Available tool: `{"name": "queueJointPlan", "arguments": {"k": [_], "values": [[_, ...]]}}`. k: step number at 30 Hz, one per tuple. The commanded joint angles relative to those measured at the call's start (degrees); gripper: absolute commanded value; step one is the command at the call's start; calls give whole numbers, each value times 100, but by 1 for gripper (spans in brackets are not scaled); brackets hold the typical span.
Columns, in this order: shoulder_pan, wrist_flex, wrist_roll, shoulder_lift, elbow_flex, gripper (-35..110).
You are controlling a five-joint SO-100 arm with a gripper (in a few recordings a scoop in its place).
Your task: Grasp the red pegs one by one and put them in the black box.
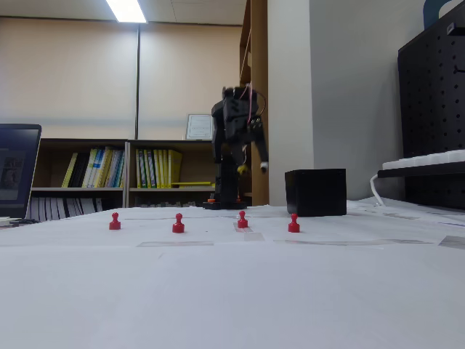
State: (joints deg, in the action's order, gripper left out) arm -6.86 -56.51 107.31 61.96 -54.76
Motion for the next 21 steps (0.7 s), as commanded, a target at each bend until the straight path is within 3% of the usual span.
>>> {"name": "queueJointPlan", "arguments": {"k": [1, 21], "values": [[149, 694, -149, -211, 272, 14], [606, 3489, -747, 1020, 1055, 14]]}}
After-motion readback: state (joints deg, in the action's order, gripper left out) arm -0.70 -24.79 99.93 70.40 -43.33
